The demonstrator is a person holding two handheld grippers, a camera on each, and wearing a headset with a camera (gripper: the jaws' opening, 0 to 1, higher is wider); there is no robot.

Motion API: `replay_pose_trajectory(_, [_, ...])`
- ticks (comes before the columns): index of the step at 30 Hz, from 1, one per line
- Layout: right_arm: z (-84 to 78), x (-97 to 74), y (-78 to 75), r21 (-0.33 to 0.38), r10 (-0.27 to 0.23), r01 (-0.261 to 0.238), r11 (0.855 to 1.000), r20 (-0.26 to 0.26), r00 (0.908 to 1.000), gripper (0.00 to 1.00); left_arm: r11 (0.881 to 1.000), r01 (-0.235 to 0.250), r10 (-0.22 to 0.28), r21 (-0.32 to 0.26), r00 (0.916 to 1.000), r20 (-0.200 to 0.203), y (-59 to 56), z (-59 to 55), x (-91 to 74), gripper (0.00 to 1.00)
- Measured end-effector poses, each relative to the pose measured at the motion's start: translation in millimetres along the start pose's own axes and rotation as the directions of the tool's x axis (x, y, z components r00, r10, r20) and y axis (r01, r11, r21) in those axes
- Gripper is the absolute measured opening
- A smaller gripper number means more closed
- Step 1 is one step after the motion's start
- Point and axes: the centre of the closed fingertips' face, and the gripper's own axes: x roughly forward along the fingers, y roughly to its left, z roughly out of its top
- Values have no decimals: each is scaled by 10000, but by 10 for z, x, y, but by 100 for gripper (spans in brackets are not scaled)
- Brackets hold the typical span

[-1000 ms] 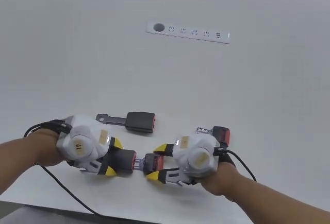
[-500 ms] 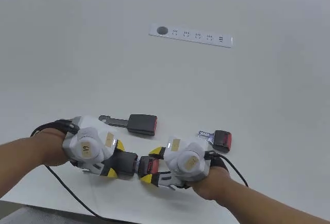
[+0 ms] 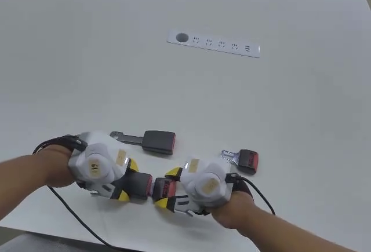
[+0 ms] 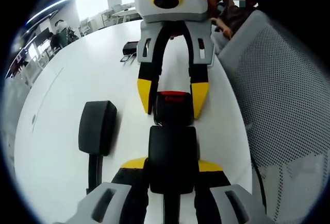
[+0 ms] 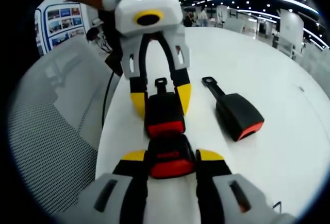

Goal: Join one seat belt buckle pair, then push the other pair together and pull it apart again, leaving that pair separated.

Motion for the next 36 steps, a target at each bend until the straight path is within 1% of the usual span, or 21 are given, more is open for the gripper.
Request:
replay_pose_trajectory(2, [-8,1,-2,-49,-27,28,10000,78,10000,35,10000,3,-3,-7,10000,92,1,-2,-4,35])
replay_pose_trajectory(4, [-2,-11,5,-107,-32,34,9999,166,9999,35,10000,-1,3,-69,9995,326,1,-4,-10,35])
replay_pose_trajectory(7, [-5,-14,8,-232,-101,107,9997,258,9996,35,9999,-32,38,-115,9985,551,4,-7,-10,35])
replay_pose_trajectory(13, [-1,-22,5,-408,-262,284,9988,540,9982,35,9999,-45,54,-110,9966,826,4,5,-14,35])
replay_pose_trajectory(15, [3,-20,1,-414,-297,323,9986,614,9977,35,9998,-76,95,-196,9950,992,4,0,-21,35])
replay_pose_trajectory(20, [8,-16,-5,-445,-393,427,9981,750,9964,35,9998,-40,60,-176,9931,1172,11,2,-19,34])
replay_pose_trajectory(27, [18,-18,-3,-335,-570,604,9976,953,9938,35,9992,30,28,-390,9892,1468,17,3,-26,34])
replay_pose_trajectory(31, [20,-16,-4,-274,-593,623,9977,1000,9932,34,9988,67,8,-489,9884,1519,14,16,-30,34])
replay_pose_trajectory(32, [21,-16,-5,-159,-586,605,9980,1024,9930,35,9985,77,8,-538,9879,1554,15,16,-30,34])
replay_pose_trajectory(36, [19,-11,-7,-42,-630,639,9979,1096,9920,35,9986,75,11,-529,9869,1616,15,12,-27,34])
